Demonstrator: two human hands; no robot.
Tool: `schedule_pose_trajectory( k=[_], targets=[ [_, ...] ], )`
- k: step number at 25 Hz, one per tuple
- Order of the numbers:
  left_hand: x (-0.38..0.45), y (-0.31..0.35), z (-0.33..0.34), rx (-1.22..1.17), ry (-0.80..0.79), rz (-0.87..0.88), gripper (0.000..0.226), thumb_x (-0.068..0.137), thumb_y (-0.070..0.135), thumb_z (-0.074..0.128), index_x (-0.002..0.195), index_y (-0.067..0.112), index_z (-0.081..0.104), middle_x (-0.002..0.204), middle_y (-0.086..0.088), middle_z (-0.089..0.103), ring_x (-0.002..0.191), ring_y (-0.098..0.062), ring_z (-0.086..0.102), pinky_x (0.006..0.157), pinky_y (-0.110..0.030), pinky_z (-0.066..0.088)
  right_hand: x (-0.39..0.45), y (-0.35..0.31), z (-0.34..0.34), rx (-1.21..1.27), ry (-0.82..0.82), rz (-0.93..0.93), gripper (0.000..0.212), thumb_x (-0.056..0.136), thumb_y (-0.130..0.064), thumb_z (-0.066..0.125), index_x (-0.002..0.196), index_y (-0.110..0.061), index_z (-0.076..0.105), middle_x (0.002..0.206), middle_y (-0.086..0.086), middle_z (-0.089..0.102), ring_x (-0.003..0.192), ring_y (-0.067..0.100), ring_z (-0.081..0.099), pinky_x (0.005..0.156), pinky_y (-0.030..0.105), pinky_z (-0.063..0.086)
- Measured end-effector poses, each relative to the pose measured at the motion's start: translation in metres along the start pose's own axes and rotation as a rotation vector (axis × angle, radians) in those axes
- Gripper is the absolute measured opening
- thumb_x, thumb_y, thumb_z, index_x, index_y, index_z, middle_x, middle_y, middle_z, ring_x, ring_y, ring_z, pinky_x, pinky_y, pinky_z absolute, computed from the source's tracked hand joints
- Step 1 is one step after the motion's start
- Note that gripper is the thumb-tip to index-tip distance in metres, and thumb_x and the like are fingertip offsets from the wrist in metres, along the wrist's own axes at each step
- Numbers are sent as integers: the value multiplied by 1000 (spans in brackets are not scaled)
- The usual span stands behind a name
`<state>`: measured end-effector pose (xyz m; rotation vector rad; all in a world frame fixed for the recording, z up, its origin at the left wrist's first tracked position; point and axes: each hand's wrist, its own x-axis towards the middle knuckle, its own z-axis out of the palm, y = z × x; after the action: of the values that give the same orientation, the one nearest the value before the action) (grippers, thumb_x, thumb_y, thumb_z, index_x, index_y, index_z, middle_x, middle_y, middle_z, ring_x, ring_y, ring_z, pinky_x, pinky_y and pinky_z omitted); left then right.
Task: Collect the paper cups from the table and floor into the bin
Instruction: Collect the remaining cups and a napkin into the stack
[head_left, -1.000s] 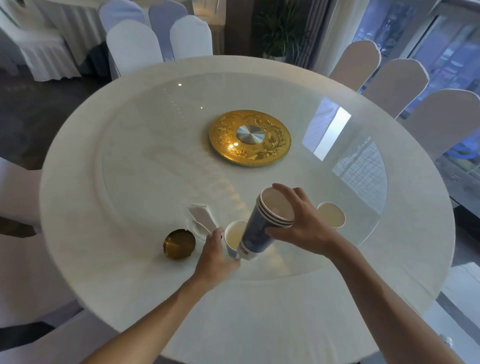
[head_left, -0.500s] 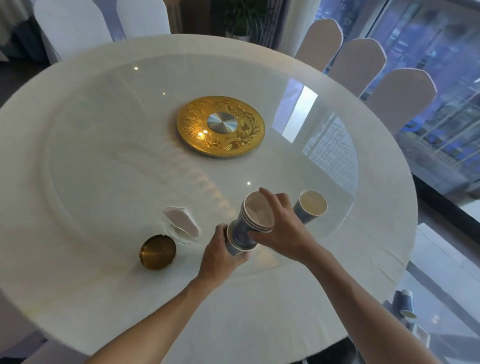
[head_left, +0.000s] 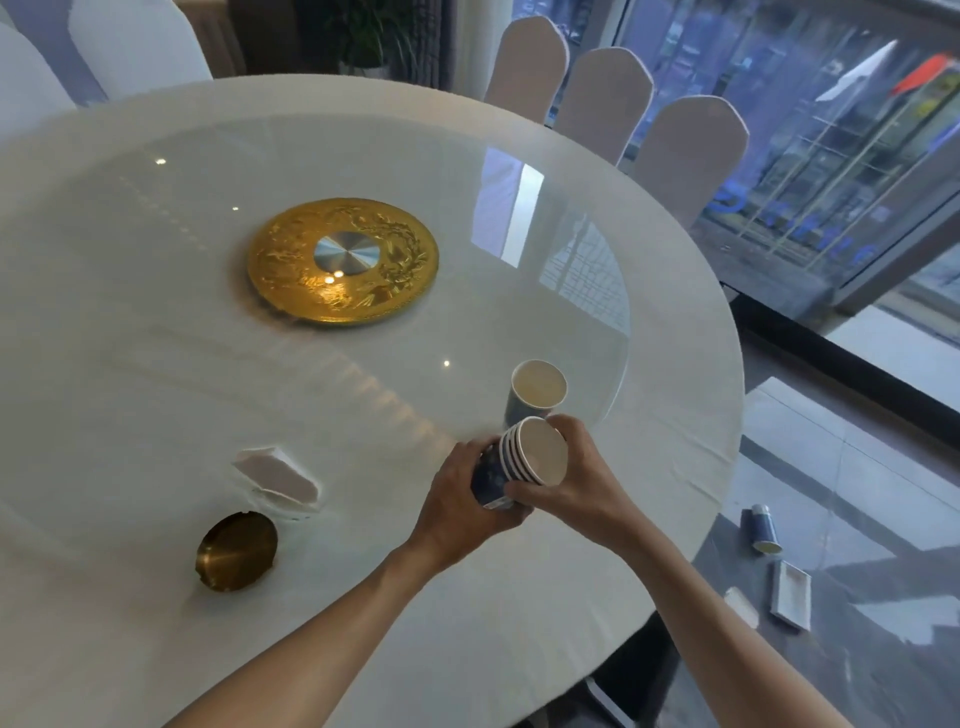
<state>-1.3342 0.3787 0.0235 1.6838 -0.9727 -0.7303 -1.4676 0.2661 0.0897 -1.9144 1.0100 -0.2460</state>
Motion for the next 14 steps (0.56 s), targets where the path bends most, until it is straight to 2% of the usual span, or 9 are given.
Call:
schedule_pose_trajectory(
  k=[3,5,8,11,14],
  targets=[
    [6,14,27,-24,-34,-20,78,70,35,91,138,27,54,132,10,63,120,-13,65,98,-33,60,-4,18,-21,77,1,31,87,62,-31,92,131,-31,39,124,-4,54,111,9,60,79,33,63],
    [12,22,46,-21,-29,-27,76,72,26,93,137,28,54,131,12,64,118,-11,66,95,-26,60,-4,29,-39,53,3,16,94,63,-31,92,138,-29,36,131,-6,48,116,9,55,86,35,61],
    [19,39,71,-36,6,-24,76,71,30,94,135,32,55,128,15,68,115,-8,68,90,-22,59,0,36,-68,-17,25,-32,98,68,-32,88,149,-26,33,139,-7,39,120,8,47,95,28,51],
    [28,61,91,-59,70,-33,75,71,27,95,135,32,57,125,16,70,112,-6,68,85,-15,57,9,36,-101,-36,5,-114,91,71,-31,86,147,-26,36,139,-6,41,115,7,47,86,17,45],
    [37,73,95,-26,147,-43,72,73,31,95,135,31,58,125,14,70,113,-7,67,83,-10,54,24,26,-125,-52,-24,-203,89,71,-34,86,146,-27,37,139,-5,43,115,8,49,87,21,46]
  ],
)
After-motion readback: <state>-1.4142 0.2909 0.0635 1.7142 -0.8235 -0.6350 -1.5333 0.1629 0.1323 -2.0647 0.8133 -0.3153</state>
